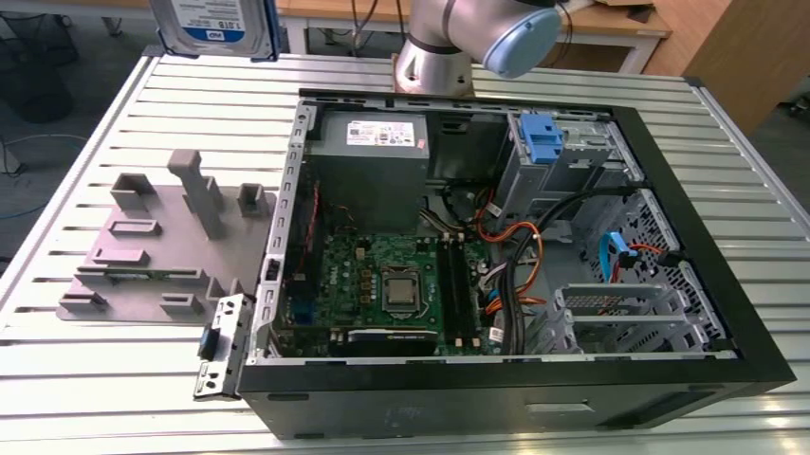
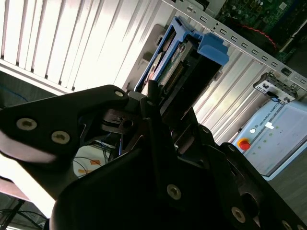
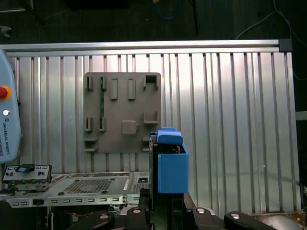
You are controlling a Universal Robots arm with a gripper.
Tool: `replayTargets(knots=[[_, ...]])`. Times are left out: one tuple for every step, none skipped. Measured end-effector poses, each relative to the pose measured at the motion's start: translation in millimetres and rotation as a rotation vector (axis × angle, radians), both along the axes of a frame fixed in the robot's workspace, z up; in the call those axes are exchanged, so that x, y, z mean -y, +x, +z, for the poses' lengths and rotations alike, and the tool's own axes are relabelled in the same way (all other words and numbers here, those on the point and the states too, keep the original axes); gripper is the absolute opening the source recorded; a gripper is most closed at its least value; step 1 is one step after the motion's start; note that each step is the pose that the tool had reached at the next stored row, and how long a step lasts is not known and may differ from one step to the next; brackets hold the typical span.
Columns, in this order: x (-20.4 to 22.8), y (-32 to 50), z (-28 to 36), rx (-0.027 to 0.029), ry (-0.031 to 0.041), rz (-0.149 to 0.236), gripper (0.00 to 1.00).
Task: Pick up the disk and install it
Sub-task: 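Pick up the disk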
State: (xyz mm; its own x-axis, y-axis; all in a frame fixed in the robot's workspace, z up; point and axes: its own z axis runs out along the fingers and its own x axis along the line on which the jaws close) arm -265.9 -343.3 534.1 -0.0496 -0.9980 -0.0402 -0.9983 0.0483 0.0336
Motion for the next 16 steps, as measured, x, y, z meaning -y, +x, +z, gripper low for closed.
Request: replayTargets(knots=[[0.0, 1.3, 0.0, 0.0000, 0.0000, 0.000, 0.35], [0.0, 2.6, -0.1, -0.0001, 0.0000, 0.000, 0.35], [0.0, 3.9, -0.1, 0.0000, -0.0001, 0.000, 0.35], [0.0, 5.1, -0.2, -0.0001, 0.0000, 0.000, 0.35], [0.0, 6.4, -0.2, 0.0000, 0.0000, 0.000, 0.35], [0.0, 7.5, -0.3, 0.0000, 0.0000, 0.000, 0.35], [0.0, 10.1, -0.3, 0.0000, 0.0000, 0.000, 0.35], [0.0, 11.2, -0.4, 0.0000, 0.0000, 0.000, 0.35], [0.0, 13.5, -0.4, 0.0000, 0.0000, 0.000, 0.35], [0.0, 14.6, -0.5, 0.0000, 0.0000, 0.000, 0.35], [0.0, 15.7, -0.5, 0.0000, 0.0000, 0.000, 0.35], [0.0, 16.7, -0.6, 0.0000, 0.0000, 0.000, 0.35], [0.0, 17.8, -0.6, 0.0000, 0.0000, 0.000, 0.35], [0.0, 18.9, -0.6, 0.0000, 0.0000, 0.000, 0.35], [0.0, 19.9, -0.6, -0.0001, 0.0000, 0.000, 0.35], [0.0, 20.9, -0.7, 0.0000, 0.0000, 0.000, 0.35]])
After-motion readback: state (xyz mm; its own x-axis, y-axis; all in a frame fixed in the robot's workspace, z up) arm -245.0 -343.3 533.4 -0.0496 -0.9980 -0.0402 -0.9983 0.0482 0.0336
